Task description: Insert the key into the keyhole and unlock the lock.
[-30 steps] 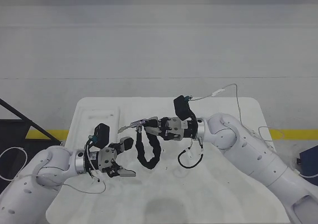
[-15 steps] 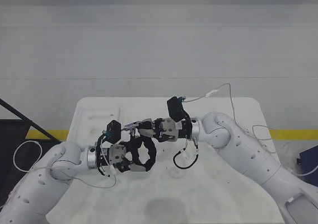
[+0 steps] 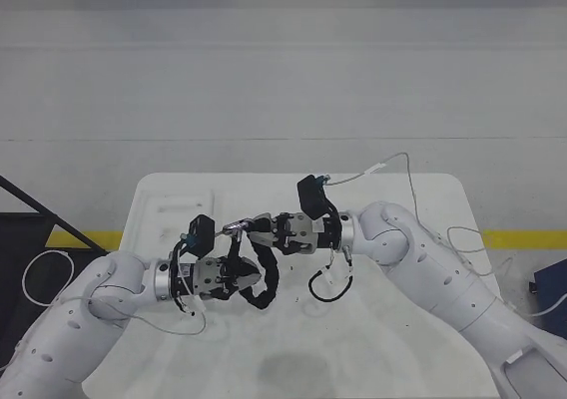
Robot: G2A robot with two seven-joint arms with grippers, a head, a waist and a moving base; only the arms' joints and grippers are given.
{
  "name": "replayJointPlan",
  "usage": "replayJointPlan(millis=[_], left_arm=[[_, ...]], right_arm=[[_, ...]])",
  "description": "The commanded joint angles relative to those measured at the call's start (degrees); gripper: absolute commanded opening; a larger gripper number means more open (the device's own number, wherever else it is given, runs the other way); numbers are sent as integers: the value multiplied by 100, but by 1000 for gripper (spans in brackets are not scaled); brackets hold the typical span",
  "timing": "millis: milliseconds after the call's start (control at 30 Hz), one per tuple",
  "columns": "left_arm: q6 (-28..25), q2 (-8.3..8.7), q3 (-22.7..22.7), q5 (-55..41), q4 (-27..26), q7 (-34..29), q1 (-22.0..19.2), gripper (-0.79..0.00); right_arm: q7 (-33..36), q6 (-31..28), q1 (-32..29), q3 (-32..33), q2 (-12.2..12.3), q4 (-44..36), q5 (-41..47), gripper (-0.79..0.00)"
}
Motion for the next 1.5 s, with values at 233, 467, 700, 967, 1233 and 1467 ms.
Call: replayJointPlan(millis=[233,467,700,967,1233,1467], left_arm=[[-166,55,-312,77,-273,99,307,-785],[-240,115,-652,135,-680,247,647,-785],[-240,214,-1077,69,-1080,408,1014,-785],[-240,364,-1598,28,-1617,579,1539,-785],[-240,523,-1904,-80,-1746,728,2094,-785],[-240,622,-1489,-516,-1092,285,1907,-785]], right_arm=[[134,-30,-188,223,13,41,-26,-785],[232,-57,-375,396,42,44,-56,-785],[493,134,-544,495,67,29,-159,-785],[638,213,-736,626,91,20,-147,-785],[647,248,-974,968,186,0,-234,-785],[575,219,-1389,1618,396,-217,-383,-785]])
